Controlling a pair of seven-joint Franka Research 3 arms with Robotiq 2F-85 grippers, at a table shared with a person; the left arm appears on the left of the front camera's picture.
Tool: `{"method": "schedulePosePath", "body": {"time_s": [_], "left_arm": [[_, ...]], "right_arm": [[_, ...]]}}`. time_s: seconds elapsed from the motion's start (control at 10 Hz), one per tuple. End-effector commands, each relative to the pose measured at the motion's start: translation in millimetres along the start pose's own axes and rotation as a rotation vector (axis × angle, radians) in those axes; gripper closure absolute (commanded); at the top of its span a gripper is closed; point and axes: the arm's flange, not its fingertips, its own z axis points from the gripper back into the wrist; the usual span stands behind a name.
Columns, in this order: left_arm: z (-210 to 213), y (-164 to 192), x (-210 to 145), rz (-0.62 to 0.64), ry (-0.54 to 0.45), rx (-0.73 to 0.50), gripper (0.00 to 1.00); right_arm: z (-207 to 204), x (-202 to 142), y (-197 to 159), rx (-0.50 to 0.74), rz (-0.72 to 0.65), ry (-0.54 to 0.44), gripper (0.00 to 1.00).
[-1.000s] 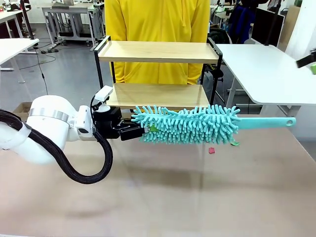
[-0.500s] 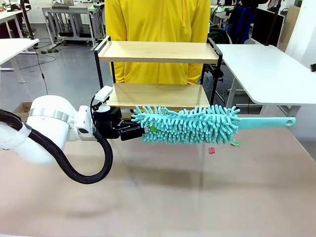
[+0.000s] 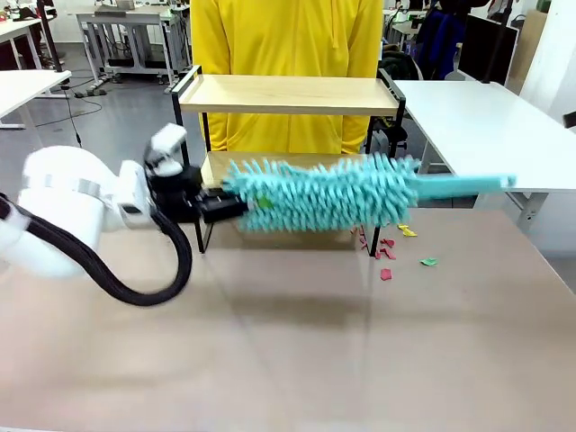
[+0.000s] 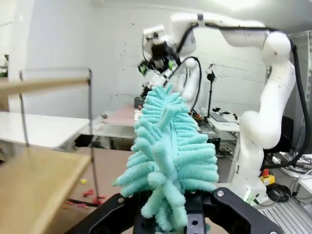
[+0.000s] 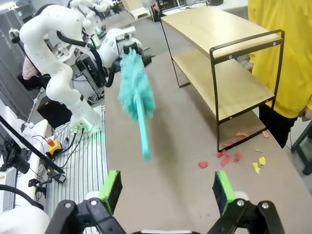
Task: Clean the shelf.
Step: Hand the Duster back to the human.
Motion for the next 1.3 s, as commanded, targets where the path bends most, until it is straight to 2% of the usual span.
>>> {"method": "schedulePosePath", "body": {"time_s": [0.0,0.2,0.5,0.7,1.0,1.2], "left_arm": [[27.9,-8.0,76.2,-0.016,-0.032,0.064,0.83],[63.4,-16.2,148.7,-0.054,-0.054,0.165,0.83],[123.0,-42.9,207.3,-0.074,-0.070,0.404,0.83],[169.0,-58.6,216.9,-0.043,-0.082,0.593,0.83],[216.8,-94.1,213.4,-0.036,-0.147,0.976,0.83],[224.0,-104.2,202.6,-0.070,-0.077,1.207,0.83]], "right_arm": [[2.2,1.6,2.7,-0.005,-0.002,0.003,0.00],[2.2,1.6,2.7,-0.005,-0.002,0.003,0.00],[2.2,1.6,2.7,-0.005,-0.002,0.003,0.00],[2.2,1.6,2.7,-0.005,-0.002,0.003,0.00],[2.2,1.6,2.7,-0.005,-0.002,0.003,0.00],[2.2,1.6,2.7,-0.005,-0.002,0.003,0.00]]}}
